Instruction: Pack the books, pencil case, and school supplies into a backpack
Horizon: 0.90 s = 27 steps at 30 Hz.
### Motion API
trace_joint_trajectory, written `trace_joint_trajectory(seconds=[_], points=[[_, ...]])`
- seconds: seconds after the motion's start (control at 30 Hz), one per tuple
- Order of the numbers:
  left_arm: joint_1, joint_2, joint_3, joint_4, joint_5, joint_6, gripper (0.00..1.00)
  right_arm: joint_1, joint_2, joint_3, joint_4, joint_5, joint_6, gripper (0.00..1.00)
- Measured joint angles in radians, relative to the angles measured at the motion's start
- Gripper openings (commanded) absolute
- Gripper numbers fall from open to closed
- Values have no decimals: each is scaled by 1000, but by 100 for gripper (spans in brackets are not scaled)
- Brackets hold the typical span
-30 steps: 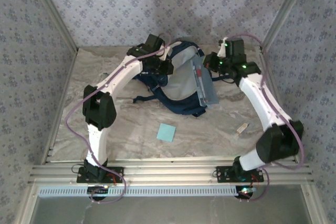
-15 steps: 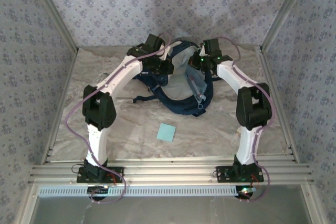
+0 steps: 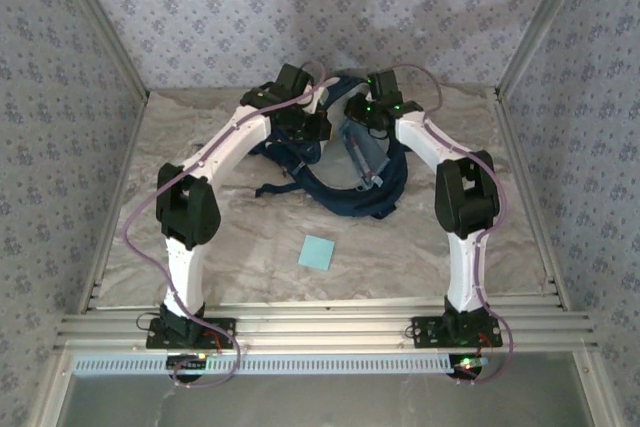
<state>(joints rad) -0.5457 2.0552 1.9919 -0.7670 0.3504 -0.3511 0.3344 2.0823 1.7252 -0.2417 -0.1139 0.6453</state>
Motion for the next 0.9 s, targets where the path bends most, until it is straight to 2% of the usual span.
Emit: trace_joint_trajectory(seconds=[0.1,0.23,0.4,0.6,0.9], points=[[0,0,9,-6,-1,-2,0,-20,-32,-45,3,34,-15,54],[-2,0,24,-22,-2,-3,0,-40,-133,-119,-11,74,-56,57],[-13,0,47,-46,-2,-2,0,-45,-335,-233,-38,101,-112,58],[-31,9,79,-79,-2,-2,0,-45,-556,-448,-76,93,-113,57],[-51,36,108,-98,-10,1,0,-22,-585,-638,-142,74,-58,57]])
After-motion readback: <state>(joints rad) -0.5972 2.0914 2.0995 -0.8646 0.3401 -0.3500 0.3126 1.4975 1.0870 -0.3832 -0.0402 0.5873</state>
